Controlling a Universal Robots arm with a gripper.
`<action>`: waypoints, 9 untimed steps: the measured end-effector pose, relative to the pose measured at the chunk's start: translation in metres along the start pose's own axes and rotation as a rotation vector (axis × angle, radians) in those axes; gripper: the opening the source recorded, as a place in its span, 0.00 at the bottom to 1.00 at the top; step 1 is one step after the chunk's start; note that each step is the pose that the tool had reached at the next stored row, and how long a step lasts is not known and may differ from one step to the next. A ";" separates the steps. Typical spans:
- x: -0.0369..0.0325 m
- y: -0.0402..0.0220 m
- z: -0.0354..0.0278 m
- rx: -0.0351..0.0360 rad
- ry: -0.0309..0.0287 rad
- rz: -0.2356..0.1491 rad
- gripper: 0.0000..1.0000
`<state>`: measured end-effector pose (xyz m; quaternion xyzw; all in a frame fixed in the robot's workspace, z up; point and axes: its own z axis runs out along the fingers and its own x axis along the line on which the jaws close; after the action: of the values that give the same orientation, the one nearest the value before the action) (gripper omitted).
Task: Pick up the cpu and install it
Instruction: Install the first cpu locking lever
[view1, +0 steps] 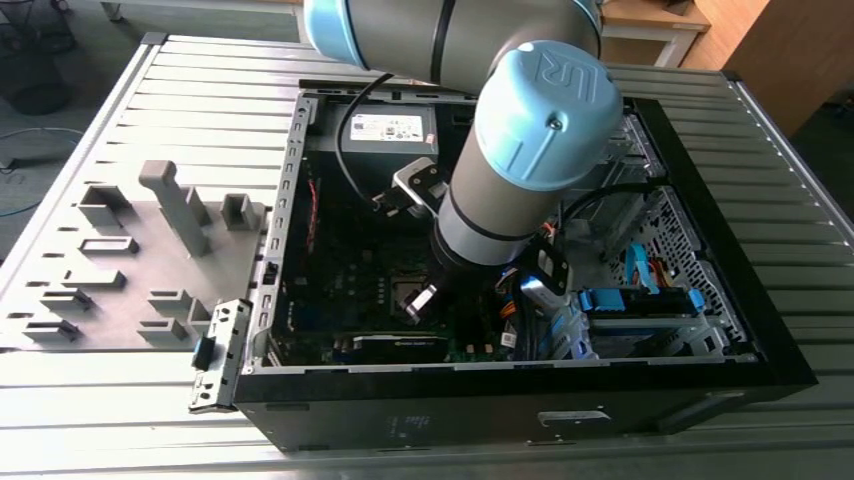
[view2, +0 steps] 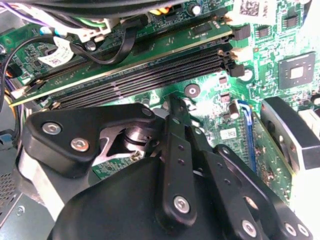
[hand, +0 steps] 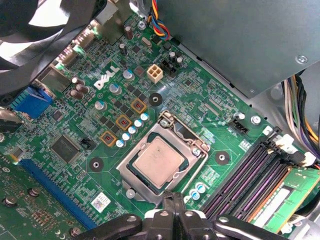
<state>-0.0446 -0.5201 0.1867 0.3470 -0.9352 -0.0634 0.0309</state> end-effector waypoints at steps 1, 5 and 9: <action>-0.0001 -0.0001 0.0001 0.0000 0.0001 0.000 0.11; -0.0001 -0.0005 0.0011 0.0001 0.0001 0.000 0.11; -0.0001 -0.0006 0.0013 0.0000 -0.0002 0.000 0.11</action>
<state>-0.0442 -0.5203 0.1853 0.3470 -0.9352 -0.0634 0.0308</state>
